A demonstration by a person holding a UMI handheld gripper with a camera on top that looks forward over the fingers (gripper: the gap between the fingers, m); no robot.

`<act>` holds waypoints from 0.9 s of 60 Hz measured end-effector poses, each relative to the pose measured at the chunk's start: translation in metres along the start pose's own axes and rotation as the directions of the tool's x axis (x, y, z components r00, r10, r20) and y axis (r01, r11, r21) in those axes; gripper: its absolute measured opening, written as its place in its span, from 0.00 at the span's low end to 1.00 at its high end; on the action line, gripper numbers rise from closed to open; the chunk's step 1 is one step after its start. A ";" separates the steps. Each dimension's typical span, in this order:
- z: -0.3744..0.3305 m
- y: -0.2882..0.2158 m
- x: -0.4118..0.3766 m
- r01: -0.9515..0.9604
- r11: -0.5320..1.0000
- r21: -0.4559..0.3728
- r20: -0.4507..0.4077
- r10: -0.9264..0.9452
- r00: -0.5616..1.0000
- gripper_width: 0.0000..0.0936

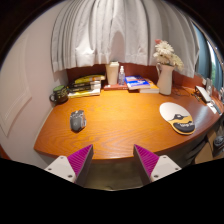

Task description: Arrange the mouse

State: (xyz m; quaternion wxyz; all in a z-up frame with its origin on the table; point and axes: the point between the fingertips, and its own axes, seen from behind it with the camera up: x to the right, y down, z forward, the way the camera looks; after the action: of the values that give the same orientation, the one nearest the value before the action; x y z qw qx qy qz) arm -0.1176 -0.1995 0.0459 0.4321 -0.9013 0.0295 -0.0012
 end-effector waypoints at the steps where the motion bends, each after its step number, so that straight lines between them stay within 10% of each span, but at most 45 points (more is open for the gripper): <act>1: 0.005 0.003 -0.010 0.006 1.000 -0.010 0.016 -0.006 1.000 0.86; 34: 0.165 -0.042 -0.164 0.140 0.988 -0.058 0.135 -0.131 0.982 0.84; 54: 0.197 -0.071 -0.166 0.123 0.988 -0.088 0.056 -0.119 0.991 0.53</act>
State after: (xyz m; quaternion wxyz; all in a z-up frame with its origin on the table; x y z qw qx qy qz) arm -0.2743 0.0067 -0.0183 0.3902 -0.9200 -0.0363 -0.0033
